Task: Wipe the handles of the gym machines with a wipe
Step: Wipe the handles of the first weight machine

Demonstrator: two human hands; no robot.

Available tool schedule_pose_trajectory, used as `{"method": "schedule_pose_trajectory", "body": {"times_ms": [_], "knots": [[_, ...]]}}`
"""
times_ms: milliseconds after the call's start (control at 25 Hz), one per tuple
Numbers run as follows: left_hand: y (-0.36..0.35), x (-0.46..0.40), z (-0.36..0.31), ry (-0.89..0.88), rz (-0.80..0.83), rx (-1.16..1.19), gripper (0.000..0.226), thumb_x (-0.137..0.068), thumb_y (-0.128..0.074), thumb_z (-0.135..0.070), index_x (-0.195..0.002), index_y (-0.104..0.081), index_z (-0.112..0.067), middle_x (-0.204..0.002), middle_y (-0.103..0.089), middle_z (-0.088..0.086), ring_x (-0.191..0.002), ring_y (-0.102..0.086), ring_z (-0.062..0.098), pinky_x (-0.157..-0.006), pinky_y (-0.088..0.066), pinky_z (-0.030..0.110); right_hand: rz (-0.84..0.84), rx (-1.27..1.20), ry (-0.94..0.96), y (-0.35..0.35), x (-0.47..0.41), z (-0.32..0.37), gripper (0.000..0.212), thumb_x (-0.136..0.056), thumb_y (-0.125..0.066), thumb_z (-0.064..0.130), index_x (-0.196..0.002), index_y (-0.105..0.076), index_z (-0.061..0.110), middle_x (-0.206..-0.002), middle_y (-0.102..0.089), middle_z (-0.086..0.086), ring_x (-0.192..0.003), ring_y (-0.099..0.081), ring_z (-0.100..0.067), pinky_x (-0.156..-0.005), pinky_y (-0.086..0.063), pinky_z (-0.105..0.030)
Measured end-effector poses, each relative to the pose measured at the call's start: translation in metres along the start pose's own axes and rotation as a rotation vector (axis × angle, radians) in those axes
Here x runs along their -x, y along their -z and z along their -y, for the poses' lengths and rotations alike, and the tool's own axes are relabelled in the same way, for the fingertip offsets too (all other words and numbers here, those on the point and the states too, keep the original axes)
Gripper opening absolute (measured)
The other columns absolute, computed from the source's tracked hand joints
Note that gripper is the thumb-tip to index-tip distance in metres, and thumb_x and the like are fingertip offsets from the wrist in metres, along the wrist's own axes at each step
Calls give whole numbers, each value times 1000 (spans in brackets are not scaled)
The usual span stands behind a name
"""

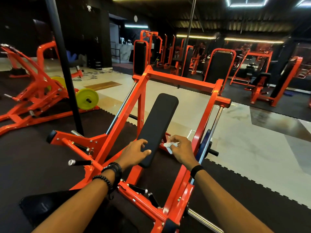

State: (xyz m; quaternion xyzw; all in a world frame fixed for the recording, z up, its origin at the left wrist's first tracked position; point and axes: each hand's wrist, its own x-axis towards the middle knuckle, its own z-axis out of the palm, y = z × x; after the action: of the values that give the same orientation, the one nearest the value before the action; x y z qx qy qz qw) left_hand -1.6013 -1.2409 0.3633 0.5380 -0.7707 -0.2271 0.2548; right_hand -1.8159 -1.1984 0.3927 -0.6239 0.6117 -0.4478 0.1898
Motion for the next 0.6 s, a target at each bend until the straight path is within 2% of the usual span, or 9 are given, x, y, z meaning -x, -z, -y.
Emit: {"method": "schedule_pose_trajectory", "body": {"times_ms": [120,240,360,600], "knots": [[-18,16,-3,52,-22,8,49,-89,-70,-39,-132,-59,-19,-117,-66,-1,-105,-63,16,-93,-52,36,-3,-54,8,11,14,-13,12,-80,-73,3,-74,-72,13,-80,-70,2,-73,-61,0,-62,-42,-9],[-41,33,-10,86,34,-11,50,-85,-70,-42,-130,-60,-22,-111,-66,-4,-102,-63,16,-92,-52,38,-5,-107,-13,18,29,-20,9,-82,-72,5,-75,-72,10,-78,-70,1,-70,-61,7,-64,-43,-4],[-54,40,-20,78,69,-21,53,-82,-68,-47,-129,-60,-23,-108,-65,-6,-98,-64,15,-91,-53,39,-10,-101,-65,27,41,-32,7,-84,-71,5,-78,-74,9,-78,-68,6,-72,-60,5,-64,-41,0],[-59,50,-19,77,152,-51,52,-85,-67,-47,-130,-58,-23,-115,-66,-4,-100,-65,15,-92,-53,40,15,-25,-165,38,55,-46,11,-88,-66,5,-90,-77,6,-87,-67,4,-80,-58,0,-67,-40,-4]]}}
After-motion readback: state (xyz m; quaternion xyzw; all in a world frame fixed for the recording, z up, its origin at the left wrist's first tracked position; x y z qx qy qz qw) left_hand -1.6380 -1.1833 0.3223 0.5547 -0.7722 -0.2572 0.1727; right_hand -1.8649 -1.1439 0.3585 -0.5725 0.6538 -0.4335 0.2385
